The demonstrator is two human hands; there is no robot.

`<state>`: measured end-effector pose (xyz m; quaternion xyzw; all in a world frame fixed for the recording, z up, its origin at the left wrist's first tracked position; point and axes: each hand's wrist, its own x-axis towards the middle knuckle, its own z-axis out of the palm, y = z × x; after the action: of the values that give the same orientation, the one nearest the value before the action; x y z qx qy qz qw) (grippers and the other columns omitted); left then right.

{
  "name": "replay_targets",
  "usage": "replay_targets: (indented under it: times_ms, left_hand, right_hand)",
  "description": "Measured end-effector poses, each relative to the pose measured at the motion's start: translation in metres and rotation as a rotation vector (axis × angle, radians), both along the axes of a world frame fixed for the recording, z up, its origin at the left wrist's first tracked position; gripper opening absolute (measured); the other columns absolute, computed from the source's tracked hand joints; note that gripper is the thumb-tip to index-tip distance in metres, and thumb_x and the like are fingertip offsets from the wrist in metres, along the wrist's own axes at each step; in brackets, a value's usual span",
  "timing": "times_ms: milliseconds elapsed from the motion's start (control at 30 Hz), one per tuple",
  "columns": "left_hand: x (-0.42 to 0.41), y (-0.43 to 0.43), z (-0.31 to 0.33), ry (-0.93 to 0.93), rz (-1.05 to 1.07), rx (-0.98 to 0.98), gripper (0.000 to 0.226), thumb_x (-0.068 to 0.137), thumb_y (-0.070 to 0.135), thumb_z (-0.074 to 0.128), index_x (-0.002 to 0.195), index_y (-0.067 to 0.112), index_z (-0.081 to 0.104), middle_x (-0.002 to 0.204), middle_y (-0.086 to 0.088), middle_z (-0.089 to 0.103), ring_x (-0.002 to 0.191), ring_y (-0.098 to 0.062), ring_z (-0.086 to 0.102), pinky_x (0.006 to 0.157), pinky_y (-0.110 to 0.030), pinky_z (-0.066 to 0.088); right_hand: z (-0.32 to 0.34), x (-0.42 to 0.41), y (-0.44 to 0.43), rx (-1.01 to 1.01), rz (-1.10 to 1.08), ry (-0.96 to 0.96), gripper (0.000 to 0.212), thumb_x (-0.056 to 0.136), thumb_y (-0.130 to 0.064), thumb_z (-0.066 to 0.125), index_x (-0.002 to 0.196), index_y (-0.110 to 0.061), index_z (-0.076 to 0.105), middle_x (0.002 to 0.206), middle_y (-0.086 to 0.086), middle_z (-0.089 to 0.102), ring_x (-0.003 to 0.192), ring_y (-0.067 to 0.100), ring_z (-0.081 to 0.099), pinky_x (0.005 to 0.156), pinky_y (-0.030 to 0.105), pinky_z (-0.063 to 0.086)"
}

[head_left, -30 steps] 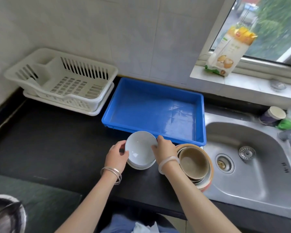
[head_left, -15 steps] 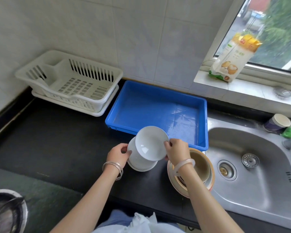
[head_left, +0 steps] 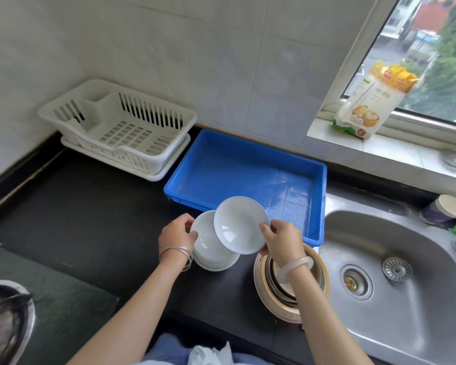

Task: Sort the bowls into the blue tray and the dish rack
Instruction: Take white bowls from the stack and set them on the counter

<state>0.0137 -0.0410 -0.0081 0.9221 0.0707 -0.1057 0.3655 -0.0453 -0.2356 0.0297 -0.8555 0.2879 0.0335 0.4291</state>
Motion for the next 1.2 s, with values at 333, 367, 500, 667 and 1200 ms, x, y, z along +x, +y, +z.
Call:
replay_targets:
  times_ms: [333, 367, 500, 667, 1200]
  left_hand:
    - [0.028, 0.056, 0.021, 0.088, 0.325, -0.363, 0.027, 0.077, 0.003, 0.065, 0.073, 0.029, 0.057, 0.077, 0.009, 0.062, 0.072, -0.007, 0.058, 0.047, -0.021, 0.049]
    - [0.031, 0.067, 0.021, 0.092, 0.358, -0.381, 0.027, 0.077, 0.003, 0.064, 0.073, 0.028, 0.057, 0.078, 0.008, 0.062, 0.072, -0.008, 0.058, 0.047, -0.021, 0.049]
    - [0.039, 0.116, 0.016, 0.083, 0.499, -0.410, 0.025, 0.078, 0.002, 0.064, 0.075, 0.026, 0.058, 0.081, 0.005, 0.063, 0.076, -0.016, 0.060, 0.051, -0.025, 0.052]
    - [0.048, 0.179, -0.003, 0.060, 0.728, -0.492, 0.036, 0.078, -0.004, 0.060, 0.108, 0.017, 0.063, 0.096, -0.001, 0.062, 0.085, -0.024, 0.060, 0.057, -0.026, 0.052]
    - [0.113, 0.302, -0.063, -0.020, 1.226, -0.631, 0.038, 0.080, -0.006, 0.058, 0.113, 0.012, 0.060, 0.117, -0.012, 0.061, 0.106, -0.033, 0.060, 0.070, -0.036, 0.055]
  right_hand:
    - [0.022, 0.049, 0.020, 0.098, 0.167, -0.080, 0.031, 0.087, -0.019, 0.053, 0.064, 0.001, 0.049, 0.039, -0.005, 0.052, 0.041, 0.013, 0.062, 0.054, 0.026, 0.050]
    - [0.022, 0.057, 0.028, 0.098, 0.190, -0.073, 0.031, 0.087, -0.019, 0.053, 0.062, -0.002, 0.048, 0.036, -0.006, 0.052, 0.041, 0.013, 0.063, 0.054, 0.026, 0.050]
    - [0.016, 0.091, 0.068, 0.131, 0.277, -0.032, 0.029, 0.088, -0.022, 0.052, 0.063, -0.010, 0.047, 0.035, -0.008, 0.055, 0.039, 0.007, 0.062, 0.046, 0.011, 0.043]
    - [-0.003, 0.137, 0.128, 0.202, 0.420, 0.081, 0.025, 0.089, -0.022, 0.050, 0.075, -0.004, 0.059, 0.051, -0.005, 0.063, 0.046, 0.010, 0.066, 0.071, 0.035, 0.057]
    - [-0.089, 0.289, 0.292, 0.350, 0.499, 0.262, 0.015, 0.094, -0.015, 0.048, 0.104, -0.008, 0.056, 0.073, -0.001, 0.060, 0.059, 0.012, 0.064, 0.077, 0.040, 0.059]
